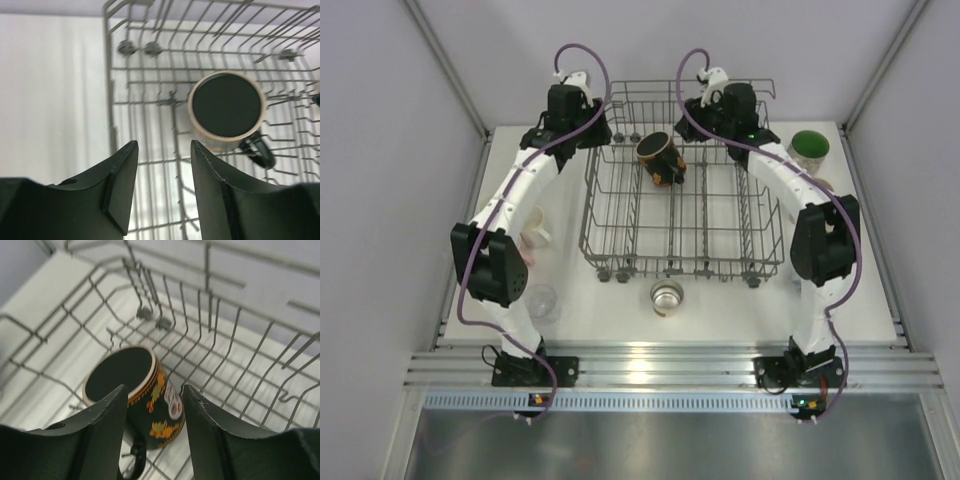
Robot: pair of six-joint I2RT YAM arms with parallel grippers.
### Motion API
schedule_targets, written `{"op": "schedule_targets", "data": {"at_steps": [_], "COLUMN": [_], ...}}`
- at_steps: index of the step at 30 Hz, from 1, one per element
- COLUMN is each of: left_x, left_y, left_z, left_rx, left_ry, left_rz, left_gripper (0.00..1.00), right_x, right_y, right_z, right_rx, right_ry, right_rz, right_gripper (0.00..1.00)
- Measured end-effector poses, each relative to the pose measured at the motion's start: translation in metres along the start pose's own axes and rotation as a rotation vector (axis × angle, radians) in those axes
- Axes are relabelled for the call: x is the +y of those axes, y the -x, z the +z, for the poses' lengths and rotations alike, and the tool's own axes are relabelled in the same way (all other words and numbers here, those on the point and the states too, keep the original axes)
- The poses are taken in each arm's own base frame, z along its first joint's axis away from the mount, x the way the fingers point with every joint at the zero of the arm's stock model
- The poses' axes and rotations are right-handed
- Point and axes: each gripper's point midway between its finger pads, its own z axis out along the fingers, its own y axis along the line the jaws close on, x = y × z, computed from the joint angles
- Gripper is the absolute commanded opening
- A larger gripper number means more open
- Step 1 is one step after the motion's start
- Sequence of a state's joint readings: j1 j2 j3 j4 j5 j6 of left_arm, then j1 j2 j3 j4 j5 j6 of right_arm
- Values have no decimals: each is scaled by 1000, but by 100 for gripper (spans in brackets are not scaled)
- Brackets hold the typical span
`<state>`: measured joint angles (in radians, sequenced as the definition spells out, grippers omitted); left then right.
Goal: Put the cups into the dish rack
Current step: Place the cup upside down on the dish rack
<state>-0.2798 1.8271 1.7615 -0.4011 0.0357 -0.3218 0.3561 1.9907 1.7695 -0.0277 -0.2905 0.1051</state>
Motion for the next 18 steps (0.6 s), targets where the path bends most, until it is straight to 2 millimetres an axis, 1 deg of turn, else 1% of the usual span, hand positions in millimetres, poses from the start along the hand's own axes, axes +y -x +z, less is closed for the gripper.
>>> {"op": "schedule_targets", "data": {"at_steps": [2,5,8,11,13,14,15,16,17,18], "left_x": [14,26,34,36,35,35,35,38,40,45], "left_y": [-6,-14,-25,-35,-40,-41,-43,-45,-46,-47], "left_z": [-10,-16,-19,-21,-21,-20,-18,-16,-15,-13], "left_rx": [24,56,97,134,153,159,166,170,175,182], "left_ry": [65,119,151,154,147,141,135,143,143,149], "left_rz": [19,40,60,65,62,59,53,55,44,32], "left_gripper": [56,59,59,55,46,40,33,22,16,10], "right_x": [9,28,48,60,62,61,59,56,53,49], "right_y": [-25,-53,-70,-78,-81,-83,-84,-87,-91,-95], "right_z": [-3,-8,-10,-11,-11,-11,-11,-11,-11,-12], "right_rx": [99,206,267,293,299,303,308,313,323,332], "right_ry": [23,70,116,140,145,141,132,123,111,97], "right_rz": [-46,-108,-172,-224,-250,-261,-271,-282,-289,-295], "right_gripper": [53,53,54,53,50,47,45,42,38,35]}}
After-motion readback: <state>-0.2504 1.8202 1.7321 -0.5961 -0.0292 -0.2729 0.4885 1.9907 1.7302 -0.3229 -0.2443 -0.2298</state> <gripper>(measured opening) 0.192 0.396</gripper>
